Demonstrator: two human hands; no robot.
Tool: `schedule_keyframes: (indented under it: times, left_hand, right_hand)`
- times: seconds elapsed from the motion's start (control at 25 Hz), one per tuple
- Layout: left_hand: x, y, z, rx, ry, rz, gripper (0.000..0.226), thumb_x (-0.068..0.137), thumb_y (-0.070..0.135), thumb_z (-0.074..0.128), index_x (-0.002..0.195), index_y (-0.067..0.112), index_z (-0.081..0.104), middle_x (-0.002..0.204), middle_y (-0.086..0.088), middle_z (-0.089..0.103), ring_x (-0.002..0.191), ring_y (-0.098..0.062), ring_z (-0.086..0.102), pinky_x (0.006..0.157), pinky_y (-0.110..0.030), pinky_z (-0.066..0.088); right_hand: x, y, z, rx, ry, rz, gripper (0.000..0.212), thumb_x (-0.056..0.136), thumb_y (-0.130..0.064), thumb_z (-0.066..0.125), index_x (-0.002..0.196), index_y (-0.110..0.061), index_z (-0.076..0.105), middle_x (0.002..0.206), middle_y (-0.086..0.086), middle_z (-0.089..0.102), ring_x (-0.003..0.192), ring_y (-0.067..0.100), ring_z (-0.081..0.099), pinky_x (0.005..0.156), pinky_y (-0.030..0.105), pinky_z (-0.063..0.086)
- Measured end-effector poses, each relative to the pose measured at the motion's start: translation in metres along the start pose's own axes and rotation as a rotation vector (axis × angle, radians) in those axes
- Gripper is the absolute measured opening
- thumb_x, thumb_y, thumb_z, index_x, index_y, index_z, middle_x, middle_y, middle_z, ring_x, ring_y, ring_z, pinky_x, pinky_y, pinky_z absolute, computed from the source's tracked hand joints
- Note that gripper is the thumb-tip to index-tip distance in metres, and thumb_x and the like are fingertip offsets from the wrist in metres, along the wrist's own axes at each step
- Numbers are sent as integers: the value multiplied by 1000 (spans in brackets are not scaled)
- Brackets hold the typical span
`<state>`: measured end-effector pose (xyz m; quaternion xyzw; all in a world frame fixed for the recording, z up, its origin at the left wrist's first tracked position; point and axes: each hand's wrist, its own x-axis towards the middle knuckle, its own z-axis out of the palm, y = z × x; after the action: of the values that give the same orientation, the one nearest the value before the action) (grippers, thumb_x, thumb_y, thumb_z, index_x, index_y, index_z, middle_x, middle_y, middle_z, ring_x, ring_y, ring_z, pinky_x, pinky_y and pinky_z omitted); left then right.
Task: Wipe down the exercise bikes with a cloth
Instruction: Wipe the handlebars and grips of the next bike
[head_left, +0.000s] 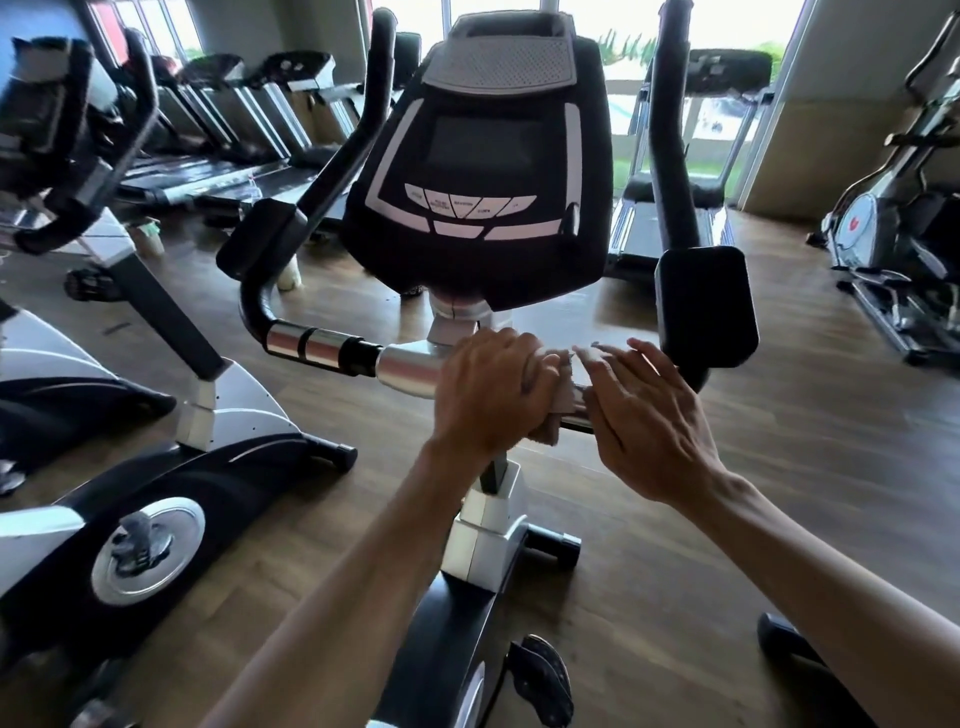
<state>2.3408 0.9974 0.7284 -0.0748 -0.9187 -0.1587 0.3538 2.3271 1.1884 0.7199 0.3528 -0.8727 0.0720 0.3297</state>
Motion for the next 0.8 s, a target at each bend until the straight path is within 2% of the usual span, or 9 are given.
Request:
schedule_keyframes:
  times: [0.12, 0.24, 0.32, 0.4, 0.52, 0.6, 0.72, 0.8]
  left_hand:
    - [-15, 35, 24, 20, 161, -5, 38, 100, 41, 45, 85, 16, 70, 83, -2, 69, 80, -21, 62, 80, -41, 47]
    - [-12, 17, 27, -28, 262, 258, 29, 98, 33, 54, 84, 13, 70, 81, -4, 68, 75, -22, 62, 73, -42, 49]
    - [-8, -14, 23, -35, 320, 382, 25, 97, 27, 56, 82, 11, 69, 80, -5, 67, 73, -24, 60, 70, -43, 49]
    - [-12, -18, 26, -49, 383, 289, 26, 97, 24, 55, 78, 12, 67, 78, -5, 66, 73, -24, 59, 69, -44, 48]
    - [-19, 23, 36, -18, 402, -12, 28, 97, 28, 53, 75, 14, 63, 78, -3, 65, 78, -26, 60, 75, -44, 47]
    - [-18, 27, 36, 4, 378, 26, 28, 96, 31, 54, 75, 15, 63, 76, -3, 65, 76, -25, 60, 74, -42, 47]
    - [-7, -3, 19, -23, 215, 184, 32, 96, 36, 49, 79, 14, 65, 75, -2, 64, 69, -19, 57, 61, -37, 49]
    - [-6, -9, 14, -32, 194, 111, 31, 95, 36, 48, 78, 14, 64, 74, -2, 64, 69, -18, 56, 60, -34, 47]
  right_hand:
    - [-3, 8, -1, 201, 92, -13, 54, 96, -7, 35, 148, 4, 43, 151, 17, 49, 146, 27, 41, 126, 42, 19]
    - [-8, 18, -7, 499, 55, 28, 69, 84, 7, 37, 153, 2, 35, 161, 12, 36, 153, 21, 26, 128, 39, 10]
    - [-10, 20, -9, 572, 14, 49, 76, 79, 11, 39, 154, -1, 34, 162, 10, 34, 154, 17, 23, 128, 37, 8]
    - [-10, 20, -10, 595, -20, 52, 76, 80, 10, 39, 155, -3, 33, 162, 8, 34, 154, 15, 22, 128, 34, 6]
    - [-10, 22, -13, 604, -58, 61, 73, 84, 7, 39, 156, -5, 34, 162, 6, 34, 154, 10, 22, 127, 30, 4]
    - [-10, 23, -14, 589, -83, 47, 69, 87, 4, 38, 155, -5, 35, 161, 6, 36, 153, 10, 23, 127, 30, 5]
    - [-10, 24, -16, 560, -118, 27, 60, 95, -3, 37, 155, -7, 36, 160, 6, 38, 153, 9, 24, 127, 29, 6]
    - [-10, 23, -18, 564, -134, 51, 56, 99, -8, 37, 155, -8, 37, 160, 6, 38, 153, 7, 24, 126, 27, 6]
